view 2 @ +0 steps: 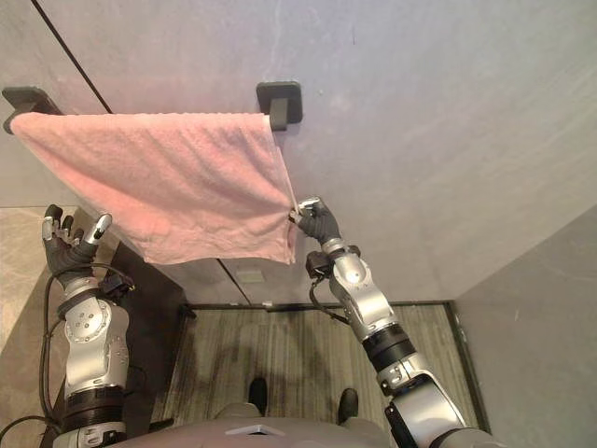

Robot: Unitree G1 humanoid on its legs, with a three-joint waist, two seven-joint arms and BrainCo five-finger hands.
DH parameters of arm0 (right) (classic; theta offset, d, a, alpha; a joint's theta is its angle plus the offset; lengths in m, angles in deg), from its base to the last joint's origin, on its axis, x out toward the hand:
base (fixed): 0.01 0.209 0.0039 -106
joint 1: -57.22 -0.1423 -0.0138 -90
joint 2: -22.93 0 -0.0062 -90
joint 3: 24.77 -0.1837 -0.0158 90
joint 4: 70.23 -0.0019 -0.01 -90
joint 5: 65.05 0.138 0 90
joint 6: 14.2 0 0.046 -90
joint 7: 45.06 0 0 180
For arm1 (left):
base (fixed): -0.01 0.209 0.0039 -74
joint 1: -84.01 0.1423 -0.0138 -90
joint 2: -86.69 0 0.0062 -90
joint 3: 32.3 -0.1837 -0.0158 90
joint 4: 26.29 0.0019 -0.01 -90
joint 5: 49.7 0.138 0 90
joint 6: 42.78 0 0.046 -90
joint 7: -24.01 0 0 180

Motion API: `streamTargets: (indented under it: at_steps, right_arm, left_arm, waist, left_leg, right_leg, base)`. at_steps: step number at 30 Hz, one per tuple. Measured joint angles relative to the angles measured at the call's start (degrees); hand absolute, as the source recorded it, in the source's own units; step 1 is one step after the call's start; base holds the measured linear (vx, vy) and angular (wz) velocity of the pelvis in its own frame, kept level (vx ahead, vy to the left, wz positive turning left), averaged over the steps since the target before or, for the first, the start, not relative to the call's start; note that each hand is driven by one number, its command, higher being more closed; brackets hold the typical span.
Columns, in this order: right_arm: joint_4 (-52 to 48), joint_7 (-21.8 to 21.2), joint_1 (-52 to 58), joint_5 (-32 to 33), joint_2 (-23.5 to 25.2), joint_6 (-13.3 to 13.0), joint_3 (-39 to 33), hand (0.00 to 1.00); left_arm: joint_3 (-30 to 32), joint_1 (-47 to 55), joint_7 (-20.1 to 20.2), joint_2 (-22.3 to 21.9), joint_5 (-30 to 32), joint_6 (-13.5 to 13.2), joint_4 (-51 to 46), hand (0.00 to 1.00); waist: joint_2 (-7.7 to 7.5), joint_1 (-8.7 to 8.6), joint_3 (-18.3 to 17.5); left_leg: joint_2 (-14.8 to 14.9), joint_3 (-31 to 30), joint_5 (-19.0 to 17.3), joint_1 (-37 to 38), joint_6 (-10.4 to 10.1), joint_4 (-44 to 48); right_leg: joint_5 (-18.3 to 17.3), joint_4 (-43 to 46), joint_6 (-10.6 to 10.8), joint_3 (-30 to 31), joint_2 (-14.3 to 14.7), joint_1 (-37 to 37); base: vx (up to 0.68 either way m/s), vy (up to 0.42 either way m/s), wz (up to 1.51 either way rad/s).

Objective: Organize washtable

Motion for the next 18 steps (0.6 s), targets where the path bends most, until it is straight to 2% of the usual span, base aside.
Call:
streamTargets:
  at_steps: [5,6,11,18]
  right_arm:
    - [-2.1,-0.02,1.41,0.11,-0.03,0.0,0.46,1.0]
    - [-2.13,-0.02,1.43,0.13,-0.02,0.0,0.78,1.0]
    - [-2.45,-0.11,1.76,2.33,-0.03,0.0,3.28,1.0]
    - [-4.16,-0.24,2.41,4.51,-0.11,-0.02,5.57,1.0]
  left_arm:
    - [-0.1,-2.64,-1.51,0.11,0.03,1.0,2.21,0.0]
    - [-0.31,-3.71,-1.64,0.15,0.02,1.24,3.21,1.0]
    - [-5.0,-7.84,-1.44,1.74,0.01,1.77,6.91,1.0]
    - [-9.53,-10.91,-1.02,4.4,0.02,1.69,7.19,1.0]
  waist:
    - [-0.1,-0.39,-0.11]
    - [-0.18,-0.83,-0.17]
    - [-0.86,-1.67,-0.87]
    - [-0.87,-3.22,-0.92]
  left_leg:
    - [-0.01,0.72,-0.02,-0.08,0.0,-0.01]
    - [-0.02,0.74,-0.02,-0.29,0.0,-0.01]
    - [-0.02,1.38,-0.01,-0.53,0.0,-0.01]
    - [-0.13,1.62,0.01,-0.57,0.01,-0.01]
  right_leg:
    - [0.44,-0.05,0.06,0.75,0.0,-0.48]
    - [0.59,-0.09,0.08,0.75,-0.01,-0.68]
    - [1.54,-1.18,0.0,1.29,0.03,-0.81]
    - [1.87,-1.58,0.05,1.76,0.01,-0.85]
  base:
    - [-0.02,0.007,-0.08]
    - [0.0,0.0,0.0]
    - [0.0,0.001,-0.06]
    - [0.0,0.001,-0.02]
